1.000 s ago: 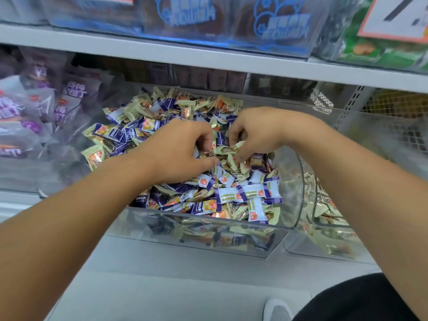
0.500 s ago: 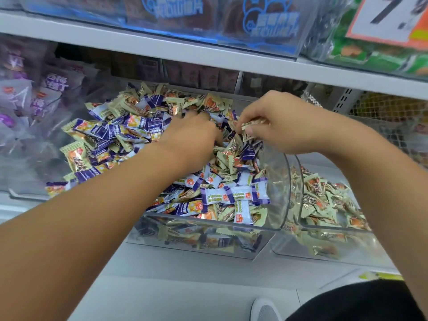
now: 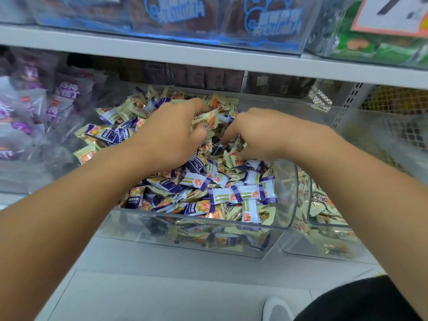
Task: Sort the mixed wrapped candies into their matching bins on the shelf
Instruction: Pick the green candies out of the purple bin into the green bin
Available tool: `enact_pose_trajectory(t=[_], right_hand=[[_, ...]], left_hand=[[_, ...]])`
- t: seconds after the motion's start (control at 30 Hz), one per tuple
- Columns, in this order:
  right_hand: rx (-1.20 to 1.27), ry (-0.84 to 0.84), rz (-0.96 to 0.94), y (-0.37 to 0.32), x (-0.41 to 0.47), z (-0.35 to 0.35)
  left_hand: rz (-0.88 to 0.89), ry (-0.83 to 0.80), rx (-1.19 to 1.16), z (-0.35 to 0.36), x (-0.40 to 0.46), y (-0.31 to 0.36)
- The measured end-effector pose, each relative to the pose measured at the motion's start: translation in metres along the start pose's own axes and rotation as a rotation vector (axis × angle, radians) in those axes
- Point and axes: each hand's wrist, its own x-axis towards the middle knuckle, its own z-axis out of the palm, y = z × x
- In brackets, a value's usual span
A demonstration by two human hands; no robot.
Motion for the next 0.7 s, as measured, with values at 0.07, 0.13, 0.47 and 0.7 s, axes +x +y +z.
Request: enact_pose_trajectory(t=[0.07, 0.13, 0.47, 0.7], right_hand=[[-0.038, 0.006, 0.051, -0.001, 0.002, 0.0], [-0.029, 0.015, 0.059, 0.0, 0.001, 0.0], [0.304, 0.15, -0.003, 0.014, -0.019, -0.015], [0.093, -0.059, -0.002, 0.0, -0.007, -0.004]], left_hand=[[-0.001, 0.018, -0.024, -0.002, -0.002, -0.003], [-0.017, 0.009, -0.064, 0.0, -0.002, -0.008], [-0.04, -0.041, -0.121, 0.011, 0.009, -0.007], [0.054, -0.225, -0.071, 0.025, 0.018, -0.008]])
